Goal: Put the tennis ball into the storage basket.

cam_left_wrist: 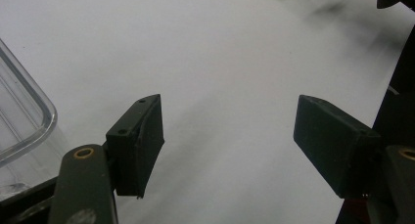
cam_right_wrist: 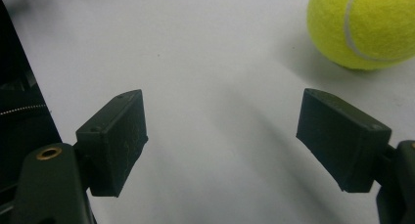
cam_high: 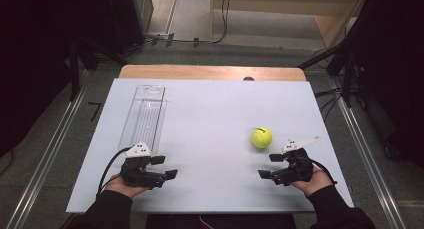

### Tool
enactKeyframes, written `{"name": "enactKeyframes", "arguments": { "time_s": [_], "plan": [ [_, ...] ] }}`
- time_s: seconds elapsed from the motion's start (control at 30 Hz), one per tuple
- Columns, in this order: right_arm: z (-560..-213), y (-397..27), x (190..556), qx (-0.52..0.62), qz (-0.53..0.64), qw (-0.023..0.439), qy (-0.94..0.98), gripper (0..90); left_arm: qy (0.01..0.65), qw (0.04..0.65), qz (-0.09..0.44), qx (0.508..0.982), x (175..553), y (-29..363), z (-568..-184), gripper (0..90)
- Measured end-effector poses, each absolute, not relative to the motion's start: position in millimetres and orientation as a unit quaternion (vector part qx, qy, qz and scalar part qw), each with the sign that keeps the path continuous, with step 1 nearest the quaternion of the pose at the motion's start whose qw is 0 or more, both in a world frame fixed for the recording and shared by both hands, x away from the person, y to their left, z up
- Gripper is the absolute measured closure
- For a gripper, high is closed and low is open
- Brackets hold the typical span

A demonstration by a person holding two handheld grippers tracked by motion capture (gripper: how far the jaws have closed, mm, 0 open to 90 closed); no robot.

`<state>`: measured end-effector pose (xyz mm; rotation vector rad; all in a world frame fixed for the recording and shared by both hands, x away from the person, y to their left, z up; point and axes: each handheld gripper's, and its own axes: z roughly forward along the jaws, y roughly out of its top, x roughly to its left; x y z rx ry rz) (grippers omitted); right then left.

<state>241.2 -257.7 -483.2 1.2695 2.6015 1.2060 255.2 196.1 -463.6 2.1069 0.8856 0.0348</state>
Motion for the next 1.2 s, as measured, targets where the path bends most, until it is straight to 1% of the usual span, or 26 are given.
{"name": "enactKeyframes", "arguments": {
  "time_s": [1.2],
  "plan": [
    [-486.0,-252.7,240.3,0.4,0.376,0.0,0.836,16.9,0.348,0.415,0.007,0.84,256.1,192.4,-464.2,27.3]
  ]
}}
